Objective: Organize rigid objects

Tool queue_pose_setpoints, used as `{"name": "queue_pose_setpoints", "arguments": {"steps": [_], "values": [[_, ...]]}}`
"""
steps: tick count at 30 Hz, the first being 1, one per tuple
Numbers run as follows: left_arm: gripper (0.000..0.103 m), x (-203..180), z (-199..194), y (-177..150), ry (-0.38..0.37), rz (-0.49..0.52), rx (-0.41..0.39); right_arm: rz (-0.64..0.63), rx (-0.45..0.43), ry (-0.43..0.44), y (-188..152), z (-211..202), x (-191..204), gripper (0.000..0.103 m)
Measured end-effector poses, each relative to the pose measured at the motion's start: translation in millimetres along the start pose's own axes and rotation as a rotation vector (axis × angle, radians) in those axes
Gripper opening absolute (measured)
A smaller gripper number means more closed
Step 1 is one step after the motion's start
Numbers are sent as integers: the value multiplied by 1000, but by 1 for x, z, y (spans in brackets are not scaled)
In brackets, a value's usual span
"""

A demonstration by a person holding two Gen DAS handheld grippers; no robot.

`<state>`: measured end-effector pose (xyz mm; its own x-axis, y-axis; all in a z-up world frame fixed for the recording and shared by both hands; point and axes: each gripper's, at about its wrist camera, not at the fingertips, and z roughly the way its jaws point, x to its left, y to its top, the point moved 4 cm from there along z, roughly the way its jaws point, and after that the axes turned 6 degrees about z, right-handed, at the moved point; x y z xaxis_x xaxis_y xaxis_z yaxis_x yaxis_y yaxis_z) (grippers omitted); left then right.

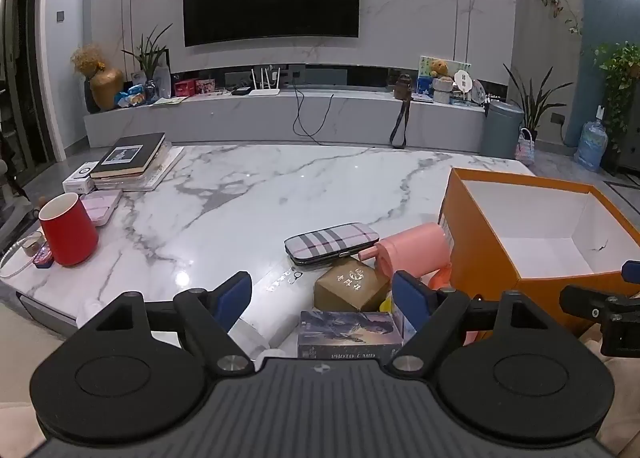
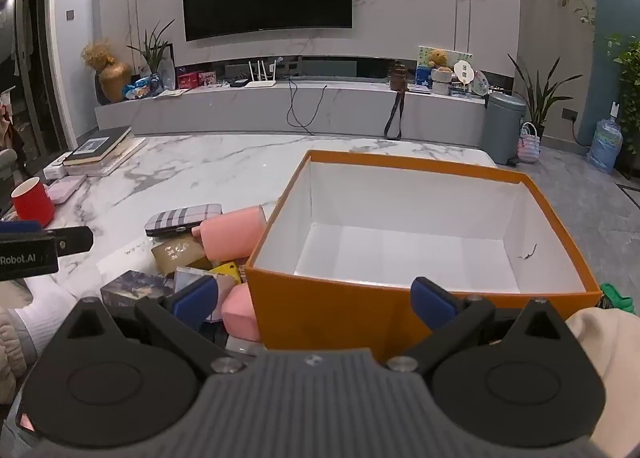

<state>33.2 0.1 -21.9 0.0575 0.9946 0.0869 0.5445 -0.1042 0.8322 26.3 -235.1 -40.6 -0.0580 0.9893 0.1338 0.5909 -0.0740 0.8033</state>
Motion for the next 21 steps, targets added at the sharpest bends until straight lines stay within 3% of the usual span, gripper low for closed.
{"name": "queue_pose_setpoints", "arguments": {"steps": [21], "values": [[94,0,2,-6,-1,20,16,3,27,-20,-1,5,-1,101]]}}
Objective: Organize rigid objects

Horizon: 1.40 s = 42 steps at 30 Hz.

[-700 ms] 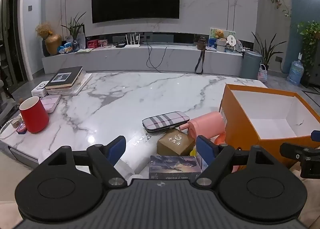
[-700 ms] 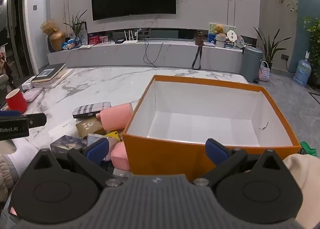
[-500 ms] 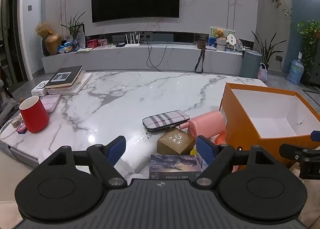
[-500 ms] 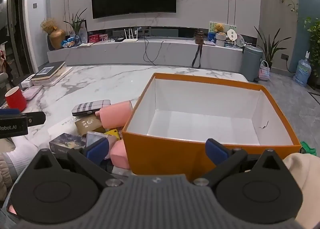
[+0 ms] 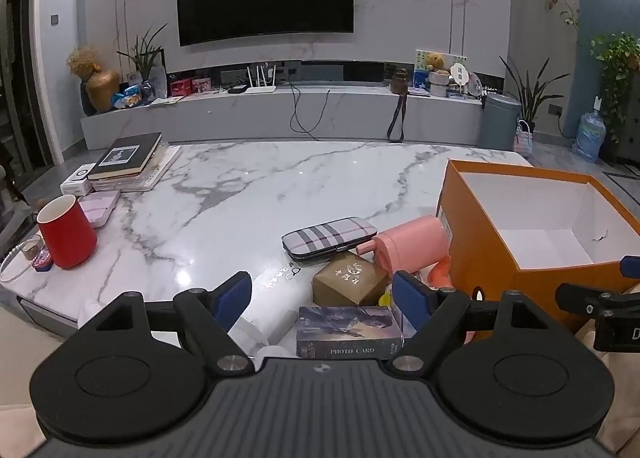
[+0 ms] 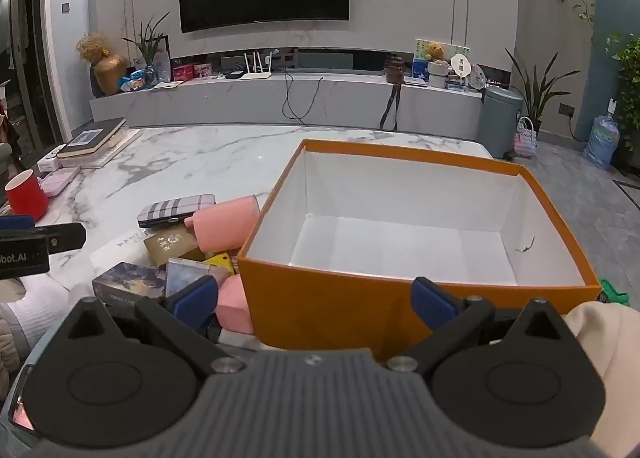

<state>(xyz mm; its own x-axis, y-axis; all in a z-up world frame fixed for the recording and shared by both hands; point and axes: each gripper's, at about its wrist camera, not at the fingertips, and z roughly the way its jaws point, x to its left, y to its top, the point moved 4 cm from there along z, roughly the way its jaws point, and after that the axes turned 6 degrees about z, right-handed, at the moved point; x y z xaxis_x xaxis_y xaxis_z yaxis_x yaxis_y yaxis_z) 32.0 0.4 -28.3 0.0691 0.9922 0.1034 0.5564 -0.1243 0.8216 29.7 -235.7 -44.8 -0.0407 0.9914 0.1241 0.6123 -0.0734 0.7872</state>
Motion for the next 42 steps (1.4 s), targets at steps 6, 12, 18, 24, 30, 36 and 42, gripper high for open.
{"name": "queue_pose_setpoints", "arguments": {"steps": [6,12,18,24,30,36,42], "values": [[94,-2,2,1,0,11,13,-1,3,-4,0,1,0,101],[94,-2,3,0,-3,13,16,1,5,-6,-1,2,-1,101],[94,-4,3,-1,-3,17,17,1,10,-12,-2,3,-1,101],[94,-6,4,-1,-3,25,25,9,15,-16,-2,2,-3,101],[94,-5,4,-1,-4,24,25,10,20,-20,-3,2,-3,101],[94,-6,4,-2,-3,24,25,9,21,-20,-3,2,-3,101],[94,-5,5,-4,-6,25,31,7,27,-22,-2,2,-3,101]]}}
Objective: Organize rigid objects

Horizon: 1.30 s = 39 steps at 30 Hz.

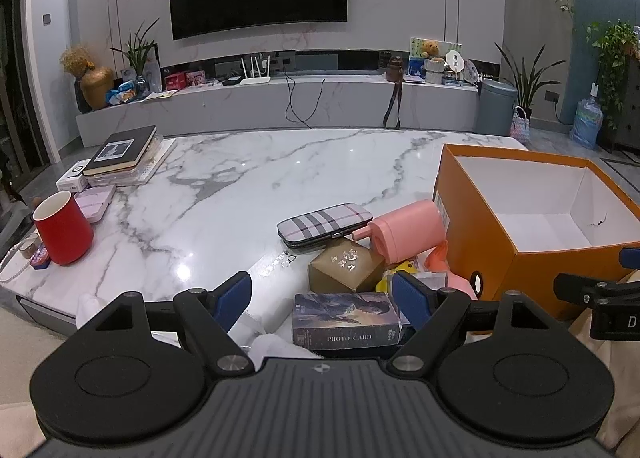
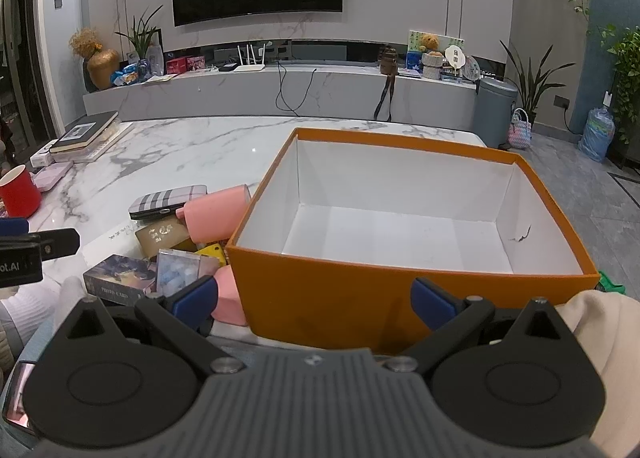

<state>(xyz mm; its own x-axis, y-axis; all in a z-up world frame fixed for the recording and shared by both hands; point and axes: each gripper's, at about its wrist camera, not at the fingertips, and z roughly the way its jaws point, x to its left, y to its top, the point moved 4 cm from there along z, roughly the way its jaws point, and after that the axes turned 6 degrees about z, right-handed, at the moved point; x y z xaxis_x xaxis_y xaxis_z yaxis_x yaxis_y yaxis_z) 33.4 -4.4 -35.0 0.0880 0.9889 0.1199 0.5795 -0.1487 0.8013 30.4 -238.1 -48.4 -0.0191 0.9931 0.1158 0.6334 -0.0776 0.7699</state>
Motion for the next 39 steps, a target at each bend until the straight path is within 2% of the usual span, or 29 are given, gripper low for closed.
{"name": "queue_pose_setpoints", "arguments": {"steps": [6,8,14,17,19,20,23,25,27,32,36,39], "values": [[94,2,1,-1,-2,-1,17,-5,8,2,0,2,1,101],[94,7,4,-1,-14,-23,46,-10,12,9,0,4,3,101],[80,19,11,-6,-54,-64,98,-19,34,89,0,11,13,100],[75,16,15,-10,-68,-41,132,-54,53,130,-2,14,24,88],[65,14,19,-13,-76,-23,161,-74,77,165,-3,18,33,80],[62,14,21,-14,-85,-20,172,-80,92,186,-3,20,37,79],[62,15,28,-17,-130,-30,199,-98,129,237,-5,29,51,75],[62,15,31,-18,-153,-25,203,-92,155,260,-7,38,57,66],[66,12,34,-18,-168,25,203,-81,186,270,-9,47,59,60],[67,5,48,-24,-199,102,243,-85,252,269,-20,66,63,55],[67,-9,52,-24,-205,264,237,-92,278,278,-24,73,66,54],[67,-17,56,-24,-215,335,244,-86,288,296,-24,76,66,52]]}}
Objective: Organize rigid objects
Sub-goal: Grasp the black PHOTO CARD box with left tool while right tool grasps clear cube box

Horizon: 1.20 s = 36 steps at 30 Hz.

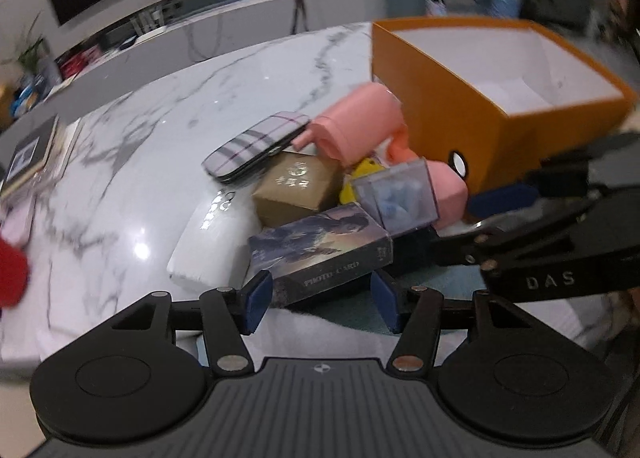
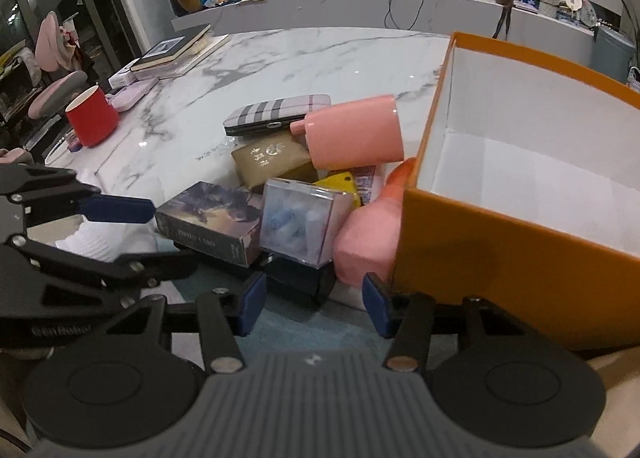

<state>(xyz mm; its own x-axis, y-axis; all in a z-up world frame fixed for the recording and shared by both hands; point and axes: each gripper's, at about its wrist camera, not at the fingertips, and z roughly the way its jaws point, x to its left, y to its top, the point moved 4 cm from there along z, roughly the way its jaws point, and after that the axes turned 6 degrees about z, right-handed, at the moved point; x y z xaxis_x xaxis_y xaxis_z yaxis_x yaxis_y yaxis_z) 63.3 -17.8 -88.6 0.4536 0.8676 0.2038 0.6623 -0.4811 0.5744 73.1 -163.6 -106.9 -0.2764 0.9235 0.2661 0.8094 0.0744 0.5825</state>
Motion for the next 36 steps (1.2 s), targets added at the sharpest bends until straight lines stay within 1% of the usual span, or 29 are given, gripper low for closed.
{"name": "queue_pose_setpoints", "arguments": {"steps": [1,3,4,8,11,13,14,17,19,21,23,24,27,29,32,34,36], "values": [[67,-3,2,2,1,36,5,2,2,9,1,0,0,48],[67,-12,6,4,18,137,22,-1,6,24,0,1,-1,46],[67,-15,8,4,28,181,26,-3,8,27,0,2,-2,45],[67,-30,20,4,75,409,61,6,17,46,0,8,-6,45],[65,-35,30,3,115,537,87,14,27,70,1,12,-7,46],[65,-38,36,1,120,620,101,17,39,81,1,16,-7,46],[65,-39,38,1,110,655,99,19,51,86,1,19,-7,46],[65,-41,44,3,78,712,113,33,77,98,0,28,-9,51],[66,-41,47,5,58,733,119,54,94,116,0,32,-10,56],[64,-39,51,5,33,725,126,62,101,126,0,35,-10,56],[63,-38,53,5,27,717,120,62,101,130,0,35,-10,56],[60,-36,53,6,29,711,116,58,96,130,0,34,-9,56],[45,-33,45,7,40,673,97,41,75,113,0,27,-9,56],[43,-27,37,10,48,631,95,38,56,110,2,22,-6,56],[40,-23,31,13,53,605,77,38,33,113,5,18,-3,56],[34,-22,25,16,59,585,72,39,23,106,8,16,0,56],[30,-17,19,20,81,561,64,50,24,92,10,17,1,56]]}}
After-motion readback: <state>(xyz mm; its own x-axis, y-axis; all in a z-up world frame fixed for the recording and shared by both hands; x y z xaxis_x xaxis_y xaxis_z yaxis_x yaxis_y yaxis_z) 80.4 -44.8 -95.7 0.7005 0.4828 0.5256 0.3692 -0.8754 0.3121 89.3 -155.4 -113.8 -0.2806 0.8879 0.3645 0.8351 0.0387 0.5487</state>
